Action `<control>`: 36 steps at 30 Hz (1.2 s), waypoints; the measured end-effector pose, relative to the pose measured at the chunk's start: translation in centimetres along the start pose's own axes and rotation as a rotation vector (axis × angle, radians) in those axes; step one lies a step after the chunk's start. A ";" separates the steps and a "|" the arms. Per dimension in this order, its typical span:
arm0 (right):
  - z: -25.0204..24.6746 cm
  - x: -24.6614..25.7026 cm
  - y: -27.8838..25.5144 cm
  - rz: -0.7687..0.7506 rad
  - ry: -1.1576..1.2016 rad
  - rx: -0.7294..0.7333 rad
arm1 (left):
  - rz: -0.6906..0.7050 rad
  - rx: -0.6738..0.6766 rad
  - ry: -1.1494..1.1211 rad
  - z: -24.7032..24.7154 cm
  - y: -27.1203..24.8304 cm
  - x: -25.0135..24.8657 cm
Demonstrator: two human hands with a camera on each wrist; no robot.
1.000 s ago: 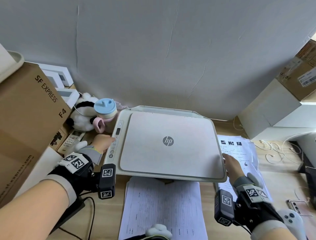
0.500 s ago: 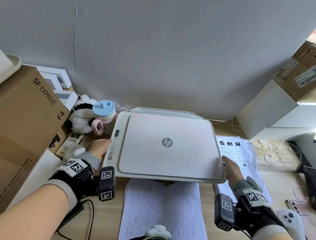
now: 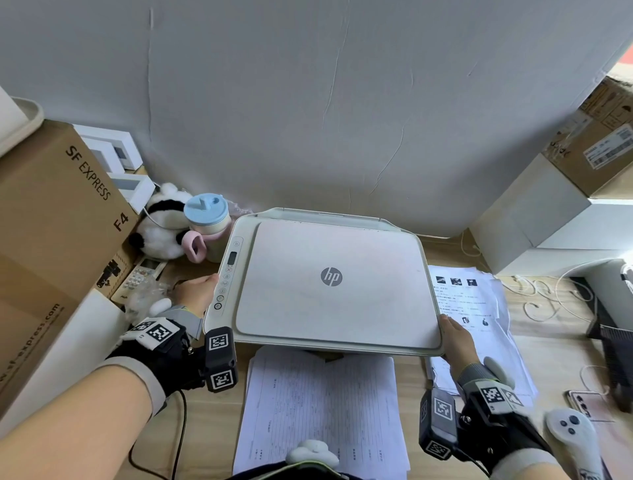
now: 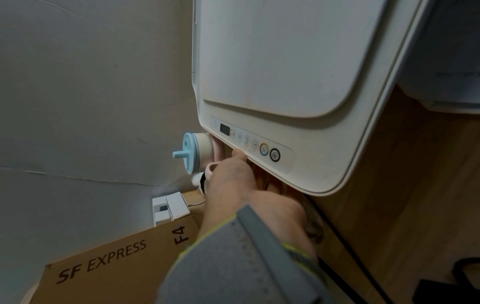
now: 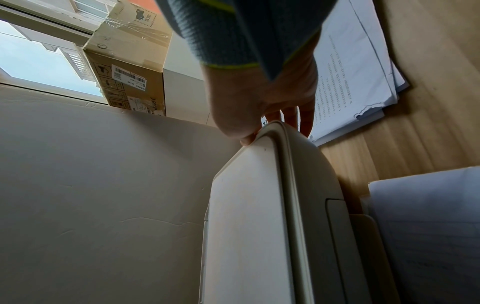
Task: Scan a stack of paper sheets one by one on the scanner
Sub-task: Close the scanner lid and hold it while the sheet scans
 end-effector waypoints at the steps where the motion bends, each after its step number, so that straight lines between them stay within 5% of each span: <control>1: 0.0 -0.1 -0.1 0.003 -0.004 -0.001 | 0.001 -0.012 0.006 -0.1 0.3 0.2; 36: 0.2 -1.2 0.5 -0.007 0.033 -0.034 | 0.099 -0.035 0.203 0.2 2.0 1.1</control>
Point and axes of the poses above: each hand's wrist, its own y-axis towards the middle knuckle, its own z-axis out of the palm, x = y × z, the point moved 5 cm from there along y, towards the middle knuckle, and after that the axes turned 7 degrees about z, right-handed, at the moved point
